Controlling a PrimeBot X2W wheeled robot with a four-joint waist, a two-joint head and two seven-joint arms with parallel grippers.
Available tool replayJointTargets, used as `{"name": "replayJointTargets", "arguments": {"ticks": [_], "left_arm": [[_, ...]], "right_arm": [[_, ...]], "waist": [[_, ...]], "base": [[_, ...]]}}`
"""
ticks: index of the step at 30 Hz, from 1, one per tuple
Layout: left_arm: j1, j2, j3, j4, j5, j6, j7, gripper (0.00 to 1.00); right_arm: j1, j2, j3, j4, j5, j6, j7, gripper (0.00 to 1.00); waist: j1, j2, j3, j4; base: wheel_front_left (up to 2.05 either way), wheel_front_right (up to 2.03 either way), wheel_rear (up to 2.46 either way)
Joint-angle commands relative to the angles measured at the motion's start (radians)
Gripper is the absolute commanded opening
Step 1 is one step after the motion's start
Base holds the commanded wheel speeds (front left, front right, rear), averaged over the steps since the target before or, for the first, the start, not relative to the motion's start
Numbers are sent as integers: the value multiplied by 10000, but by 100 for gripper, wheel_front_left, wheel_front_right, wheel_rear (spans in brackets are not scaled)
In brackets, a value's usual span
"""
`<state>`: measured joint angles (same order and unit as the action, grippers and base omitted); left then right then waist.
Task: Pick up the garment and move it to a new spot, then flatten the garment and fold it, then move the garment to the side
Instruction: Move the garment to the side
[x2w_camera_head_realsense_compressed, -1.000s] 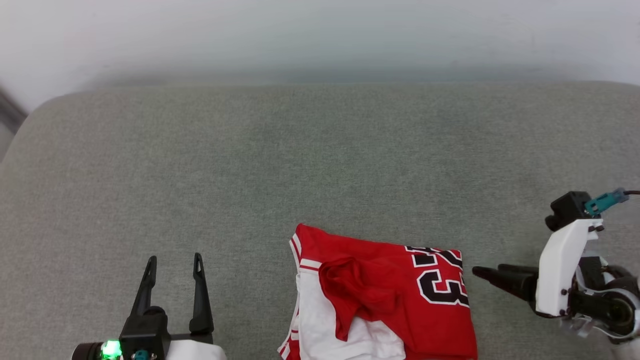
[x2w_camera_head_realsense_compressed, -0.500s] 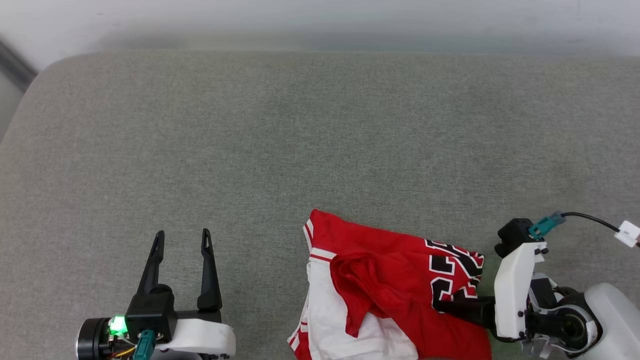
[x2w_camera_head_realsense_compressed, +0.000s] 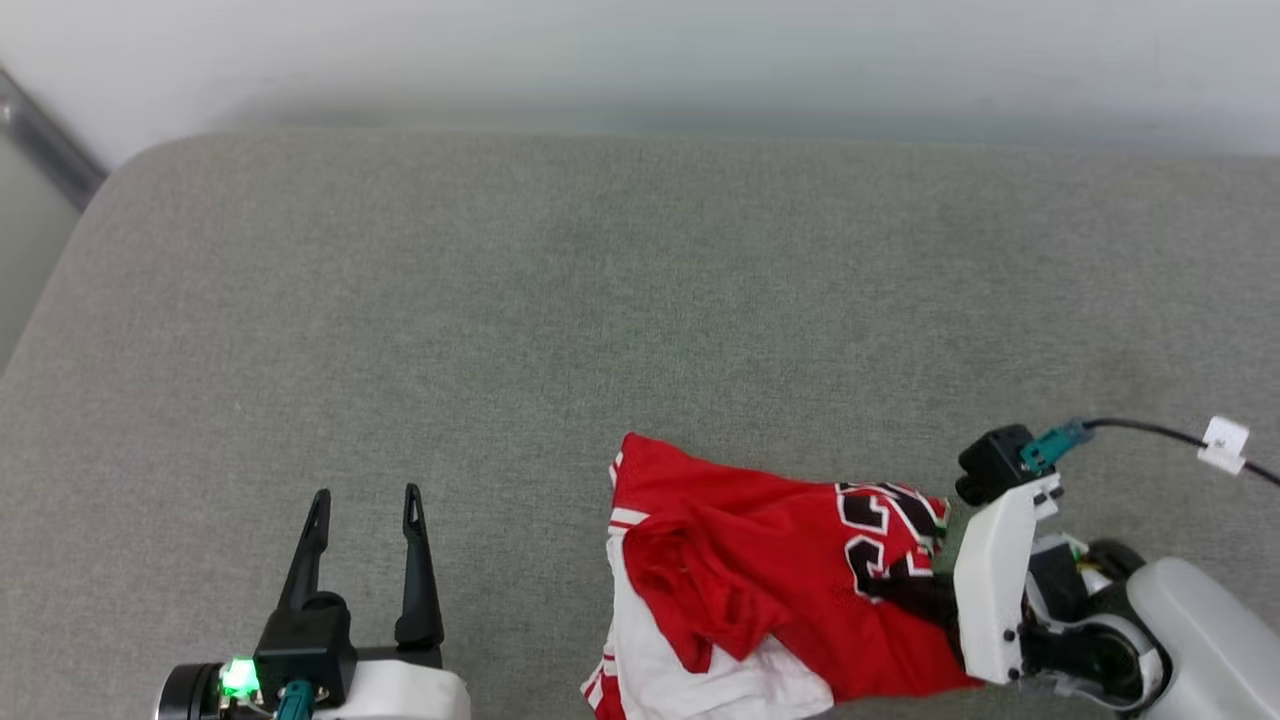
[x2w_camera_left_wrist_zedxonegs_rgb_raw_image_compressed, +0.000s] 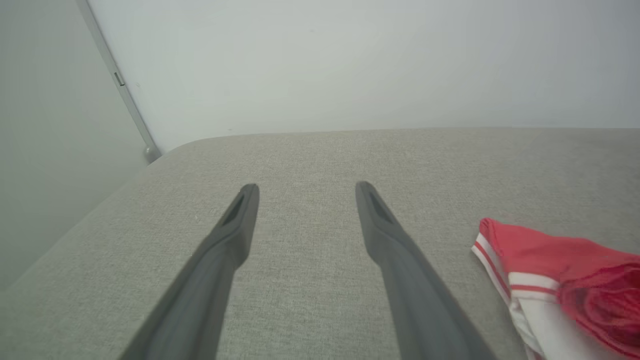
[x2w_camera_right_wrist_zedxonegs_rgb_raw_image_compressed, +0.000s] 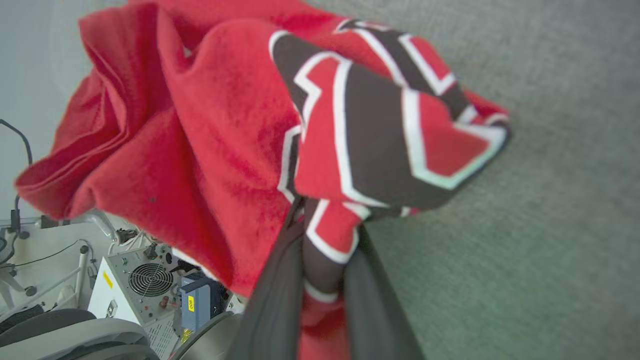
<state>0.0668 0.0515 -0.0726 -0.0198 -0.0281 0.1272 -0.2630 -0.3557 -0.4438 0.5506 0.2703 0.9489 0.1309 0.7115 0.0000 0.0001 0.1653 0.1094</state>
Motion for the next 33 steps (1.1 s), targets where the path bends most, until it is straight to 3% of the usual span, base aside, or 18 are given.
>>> {"name": "replayJointTargets", "arguments": {"ticks": [1,10,18,25,33], "left_arm": [[105,-16,4,0,29,29,-22,100],[623,-17,145,-211,-23,27,-22,100],[424,-14,217,-374,-122,86,-22,100],[-188,33,372,-444,51,-182,-22,100],[-983,410,492,-662,238,-540,-22,100]], "right_arm": [[-206,-135,22,-102,-37,-4,-71,0],[-1155,-1494,870,-1698,-429,-4,-473,0],[-1887,-2820,849,-2642,-938,-4,-411,0],[-2474,-3916,207,-2316,-1781,-4,-700,0],[-3353,-4743,-556,-1031,-3122,-7,-1080,0]], "waist": [[0,-1,-180,-91],[0,-1,-688,-929],[0,-1,-151,-2216],[0,-1,847,-3071],[0,-1,2204,-3422]], "base": [[0,0,0],[0,0,0],[0,0,0],[0,0,0],[0,0,0]]}}
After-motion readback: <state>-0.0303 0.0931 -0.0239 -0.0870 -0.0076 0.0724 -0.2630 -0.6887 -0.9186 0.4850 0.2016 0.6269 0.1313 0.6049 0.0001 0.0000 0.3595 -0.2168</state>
